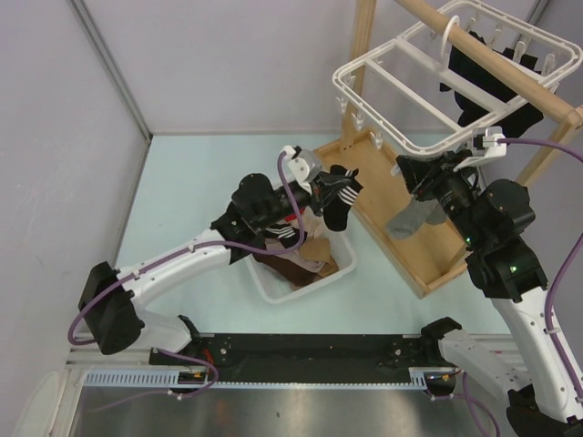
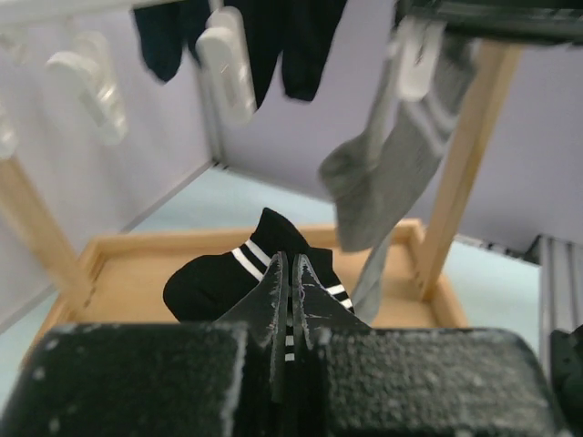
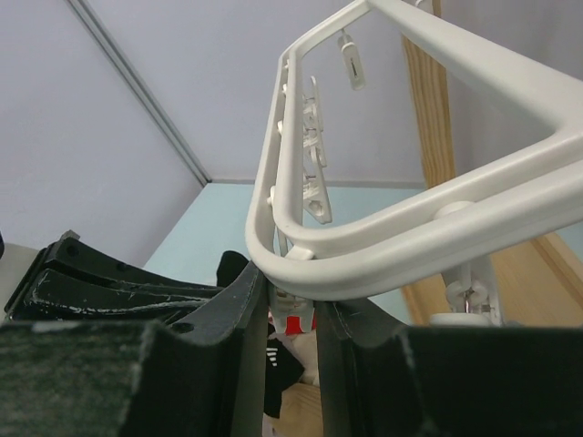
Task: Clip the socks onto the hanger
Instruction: Pick up the sock from the bin, then clamp the sock onto the hanger, then open the clamp at the hanger.
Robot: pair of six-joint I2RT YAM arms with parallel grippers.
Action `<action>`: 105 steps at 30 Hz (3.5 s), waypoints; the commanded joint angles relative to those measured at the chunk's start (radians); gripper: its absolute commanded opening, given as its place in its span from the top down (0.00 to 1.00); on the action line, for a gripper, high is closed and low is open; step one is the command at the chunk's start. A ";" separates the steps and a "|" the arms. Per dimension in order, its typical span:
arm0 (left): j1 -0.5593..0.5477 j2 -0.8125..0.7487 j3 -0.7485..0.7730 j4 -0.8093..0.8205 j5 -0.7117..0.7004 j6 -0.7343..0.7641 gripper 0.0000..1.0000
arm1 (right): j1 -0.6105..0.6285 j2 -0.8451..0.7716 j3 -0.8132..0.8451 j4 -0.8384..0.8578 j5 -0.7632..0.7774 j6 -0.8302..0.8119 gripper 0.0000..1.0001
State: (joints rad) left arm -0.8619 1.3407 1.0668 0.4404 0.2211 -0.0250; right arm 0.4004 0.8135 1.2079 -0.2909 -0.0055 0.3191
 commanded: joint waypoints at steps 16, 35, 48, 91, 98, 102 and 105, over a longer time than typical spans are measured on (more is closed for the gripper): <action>-0.063 0.169 0.219 0.261 0.101 -0.179 1.00 | -0.003 0.013 0.009 0.041 -0.129 -0.046 0.88; -0.071 0.210 0.269 0.281 0.107 -0.216 1.00 | -0.003 0.015 0.009 0.050 -0.194 -0.049 0.88; -0.077 0.225 0.294 0.282 0.115 -0.224 0.97 | -0.005 0.018 0.009 0.035 -0.172 -0.057 0.63; -0.022 0.258 0.240 0.311 -0.172 0.010 0.09 | -0.023 -0.037 0.009 -0.065 0.127 -0.083 0.34; -0.011 0.302 0.289 0.325 -0.161 0.053 0.09 | -0.029 -0.033 0.009 -0.070 0.122 -0.087 0.34; -0.008 0.293 0.283 0.333 -0.126 0.059 0.09 | -0.032 -0.033 0.007 -0.076 0.134 -0.092 0.34; -0.008 0.259 0.245 0.342 -0.062 0.056 0.08 | -0.035 -0.031 0.009 -0.083 0.140 -0.092 0.34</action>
State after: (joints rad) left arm -0.8757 1.6440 1.3117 0.7296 0.0792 0.0097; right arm 0.3740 0.7826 1.2079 -0.3790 0.1062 0.2459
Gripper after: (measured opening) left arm 0.911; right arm 0.658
